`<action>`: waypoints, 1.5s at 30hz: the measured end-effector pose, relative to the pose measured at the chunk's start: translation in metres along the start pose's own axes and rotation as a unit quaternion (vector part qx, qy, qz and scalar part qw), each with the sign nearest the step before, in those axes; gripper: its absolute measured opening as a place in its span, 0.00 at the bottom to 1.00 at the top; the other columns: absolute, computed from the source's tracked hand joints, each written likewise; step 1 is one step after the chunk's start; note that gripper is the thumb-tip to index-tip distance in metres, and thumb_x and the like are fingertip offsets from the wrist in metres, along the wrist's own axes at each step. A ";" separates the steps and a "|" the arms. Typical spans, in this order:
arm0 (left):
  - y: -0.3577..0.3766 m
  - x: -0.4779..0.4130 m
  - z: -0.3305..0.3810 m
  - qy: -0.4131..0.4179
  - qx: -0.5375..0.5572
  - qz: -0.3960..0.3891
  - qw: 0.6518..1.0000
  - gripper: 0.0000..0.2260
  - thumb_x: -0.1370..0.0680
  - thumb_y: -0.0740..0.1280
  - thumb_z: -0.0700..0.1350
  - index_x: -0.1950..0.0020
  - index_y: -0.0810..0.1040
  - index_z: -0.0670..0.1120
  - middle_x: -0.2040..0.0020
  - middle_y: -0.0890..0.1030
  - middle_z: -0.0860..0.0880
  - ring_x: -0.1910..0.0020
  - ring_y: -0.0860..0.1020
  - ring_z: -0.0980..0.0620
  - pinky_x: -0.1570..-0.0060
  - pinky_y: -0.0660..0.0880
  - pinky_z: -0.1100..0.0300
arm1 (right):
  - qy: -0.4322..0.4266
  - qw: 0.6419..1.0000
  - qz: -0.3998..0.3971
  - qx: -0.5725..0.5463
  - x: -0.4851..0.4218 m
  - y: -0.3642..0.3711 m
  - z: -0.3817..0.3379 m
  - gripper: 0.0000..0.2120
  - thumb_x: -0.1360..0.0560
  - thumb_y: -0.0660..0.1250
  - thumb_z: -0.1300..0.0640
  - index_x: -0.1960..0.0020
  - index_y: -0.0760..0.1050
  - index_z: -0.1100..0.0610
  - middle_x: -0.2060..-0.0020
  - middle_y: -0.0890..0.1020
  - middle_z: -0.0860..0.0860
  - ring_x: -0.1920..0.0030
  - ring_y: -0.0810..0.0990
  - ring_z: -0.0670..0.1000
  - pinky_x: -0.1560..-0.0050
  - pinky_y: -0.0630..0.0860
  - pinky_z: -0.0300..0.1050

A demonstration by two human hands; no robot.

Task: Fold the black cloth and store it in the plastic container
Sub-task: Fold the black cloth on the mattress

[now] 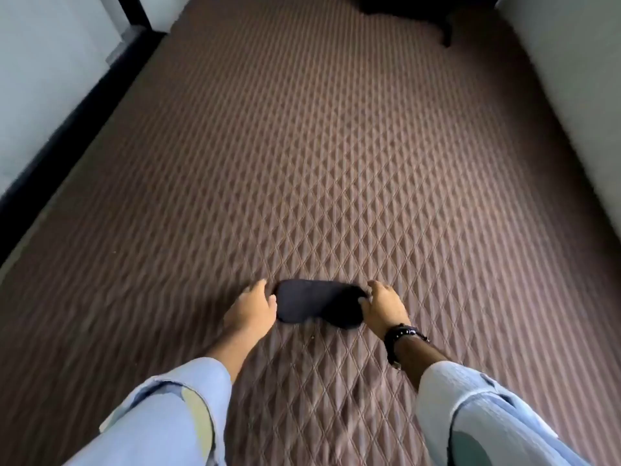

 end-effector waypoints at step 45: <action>0.047 0.004 -0.058 -0.119 0.366 -0.035 0.922 0.17 0.21 0.73 0.50 0.35 0.82 0.43 0.51 0.85 0.47 0.58 0.84 0.52 0.53 0.84 0.53 | 0.126 0.955 0.072 -0.258 0.032 0.057 0.042 0.13 0.26 0.73 0.52 0.45 0.81 0.57 0.52 0.86 0.53 0.50 0.84 0.54 0.46 0.80 0.47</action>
Point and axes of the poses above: each hand's wrist, its own x-axis away from the middle knuckle, its own y-axis out of the palm, z = x × y, the point moved 5 cm from there along -x, towards the middle knuckle
